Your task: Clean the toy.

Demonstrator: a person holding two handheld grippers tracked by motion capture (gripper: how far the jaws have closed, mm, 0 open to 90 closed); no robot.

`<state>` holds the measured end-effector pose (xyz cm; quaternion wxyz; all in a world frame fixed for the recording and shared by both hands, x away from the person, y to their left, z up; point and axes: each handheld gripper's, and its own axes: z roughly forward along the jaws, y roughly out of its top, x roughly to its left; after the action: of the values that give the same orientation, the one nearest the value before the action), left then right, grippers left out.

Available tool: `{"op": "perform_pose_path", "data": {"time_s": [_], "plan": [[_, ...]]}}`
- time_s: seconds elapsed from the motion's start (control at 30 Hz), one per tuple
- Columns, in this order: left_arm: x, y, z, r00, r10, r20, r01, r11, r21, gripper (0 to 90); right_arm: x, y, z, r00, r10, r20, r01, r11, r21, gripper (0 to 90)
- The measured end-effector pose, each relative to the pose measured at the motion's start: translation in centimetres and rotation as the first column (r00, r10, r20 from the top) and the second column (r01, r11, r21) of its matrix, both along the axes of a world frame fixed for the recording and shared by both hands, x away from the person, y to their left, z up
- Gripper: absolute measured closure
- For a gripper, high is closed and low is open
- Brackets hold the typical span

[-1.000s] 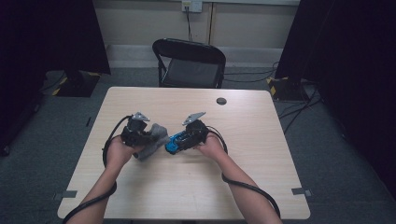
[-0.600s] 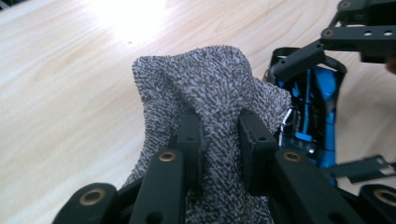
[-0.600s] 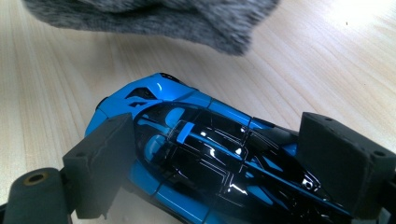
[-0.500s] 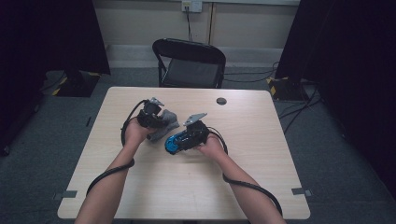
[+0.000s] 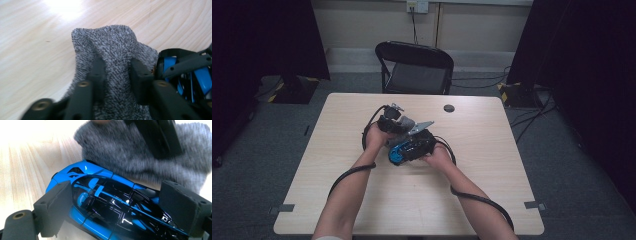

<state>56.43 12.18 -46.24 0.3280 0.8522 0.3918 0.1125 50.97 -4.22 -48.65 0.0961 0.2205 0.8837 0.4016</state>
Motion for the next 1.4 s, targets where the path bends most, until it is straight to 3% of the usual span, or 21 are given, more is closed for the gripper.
{"op": "perform_pose_path", "data": {"time_s": [0.07,0.13,0.23,0.37,0.53,0.6,0.67,0.73,0.8,0.87,0.9,0.97,1.0,1.13,1.4], "plan": [[-0.2,0.0,-0.2,0.9995,-0.004,0.032,0.004,1.0000,0.009,53.7,0.0,0.0,0.0,1.0000,0.001,0.001,-0.001,1.000,-0.001,11.3],[-0.3,0.3,0.1,0.9990,-0.008,0.045,0.009,0.9999,-0.009,44.6,0.0,0.0,0.0,1.0000,0.000,0.001,0.000,1.000,-0.003,11.3],[-0.8,1.3,0.9,0.9980,-0.001,0.063,0.002,1.0000,-0.006,40.6,0.0,0.0,0.0,1.0000,0.000,-0.001,0.000,1.000,-0.005,11.3],[-1.6,2.6,1.1,0.9990,0.013,0.043,-0.013,0.9998,0.016,41.8,0.0,0.1,0.1,1.0000,0.001,-0.007,-0.001,1.000,-0.015,11.3],[-1.9,2.8,-0.6,1.0000,0.001,-0.004,-0.001,0.9982,0.060,39.8,0.0,0.1,0.1,1.0000,0.000,-0.005,0.000,1.000,-0.015,11.3],[-1.8,2.5,-1.3,0.9998,0.006,-0.020,-0.005,0.9975,0.070,42.2,0.0,0.1,0.1,1.0000,0.000,-0.004,0.000,1.000,-0.011,11.3],[-1.7,2.1,-1.6,0.9999,-0.006,-0.014,0.007,0.9953,0.097,52.0,0.0,0.1,0.0,1.0000,0.000,0.000,0.000,1.000,-0.005,11.3],[-1.4,1.7,-1.5,0.9995,-0.001,-0.030,0.004,0.9947,0.102,69.9,0.0,0.0,0.0,1.0000,0.000,0.000,0.000,1.000,0.002,11.3],[-1.1,1.3,-0.9,0.9998,-0.013,-0.016,0.015,0.9940,0.108,75.2,0.0,0.0,-0.1,1.0000,0.000,0.001,0.000,1.000,0.006,11.3],[-0.9,0.8,-0.3,0.9995,-0.031,0.010,0.031,0.9972,0.068,76.0,-0.1,0.0,0.0,1.0000,0.000,0.001,0.000,1.000,0.003,11.3],[-0.9,0.8,-0.3,0.9995,-0.031,0.010,0.031,0.9972,0.068,76.0,-0.1,0.0,0.0,1.0000,0.000,0.000,0.000,1.000,0.004,11.3],[-0.8,-0.5,-0.8,0.9952,-0.097,-0.007,0.097,0.9874,0.125,76.0,-0.1,0.0,-0.1,1.0000,-0.002,0.001,0.002,1.000,0.007,11.3],[-0.9,-0.7,-1.1,0.9945,-0.105,-0.010,0.105,0.9862,0.128,75.9,-0.1,0.0,-0.1,1.0000,-0.002,0.001,0.002,1.000,0.006,11.3],[-0.9,-0.2,-1.3,0.9952,-0.091,-0.035,0.094,0.9919,0.086,76.2,-0.1,0.0,0.0,1.0000,-0.001,0.001,0.001,1.000,0.004,11.3],[-1.6,0.6,-0.9,0.9904,-0.124,-0.060,0.130,0.9851,0.112,76.5,-0.1,0.0,0.0,1.0000,0.001,0.001,-0.001,1.000,0.003,11.3]]}}
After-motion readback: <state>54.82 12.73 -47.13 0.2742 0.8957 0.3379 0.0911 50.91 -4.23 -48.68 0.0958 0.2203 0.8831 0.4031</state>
